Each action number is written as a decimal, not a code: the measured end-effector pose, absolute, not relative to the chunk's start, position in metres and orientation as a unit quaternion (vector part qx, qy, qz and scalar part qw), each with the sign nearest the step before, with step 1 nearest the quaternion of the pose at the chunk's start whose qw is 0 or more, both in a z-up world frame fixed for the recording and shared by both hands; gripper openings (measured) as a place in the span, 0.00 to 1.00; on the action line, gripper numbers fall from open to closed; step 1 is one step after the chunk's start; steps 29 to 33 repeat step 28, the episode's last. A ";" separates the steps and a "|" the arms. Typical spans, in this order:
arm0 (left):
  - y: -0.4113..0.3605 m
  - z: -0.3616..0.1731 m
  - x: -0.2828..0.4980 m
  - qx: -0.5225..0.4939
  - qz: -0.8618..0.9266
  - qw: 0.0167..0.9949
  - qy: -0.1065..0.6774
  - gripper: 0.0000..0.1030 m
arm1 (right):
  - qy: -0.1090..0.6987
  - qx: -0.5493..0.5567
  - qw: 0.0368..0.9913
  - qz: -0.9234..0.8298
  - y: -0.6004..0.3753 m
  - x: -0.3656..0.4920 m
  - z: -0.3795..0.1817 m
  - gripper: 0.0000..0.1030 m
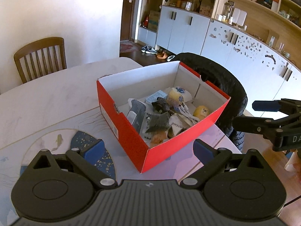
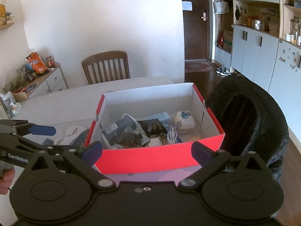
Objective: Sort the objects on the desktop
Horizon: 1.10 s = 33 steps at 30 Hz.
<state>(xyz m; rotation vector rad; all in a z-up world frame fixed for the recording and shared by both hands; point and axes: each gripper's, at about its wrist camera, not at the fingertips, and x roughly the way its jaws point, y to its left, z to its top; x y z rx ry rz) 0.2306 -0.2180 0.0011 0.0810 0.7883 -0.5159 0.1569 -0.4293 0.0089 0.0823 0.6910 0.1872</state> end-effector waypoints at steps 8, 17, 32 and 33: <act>-0.213 0.001 0.227 0.040 -0.250 0.890 0.378 0.98 | 0.342 0.040 0.936 0.079 -0.422 0.153 0.008 0.98; -0.204 0.000 0.225 0.034 -0.251 0.890 0.380 0.98 | 0.341 0.040 0.936 0.076 -0.414 0.151 0.008 0.98; -0.197 0.003 0.220 0.034 -0.266 0.888 0.374 0.98 | 0.344 0.038 0.936 0.070 -0.405 0.145 0.009 0.98; -0.197 0.003 0.220 0.034 -0.266 0.888 0.374 0.98 | 0.344 0.038 0.936 0.070 -0.405 0.145 0.009 0.98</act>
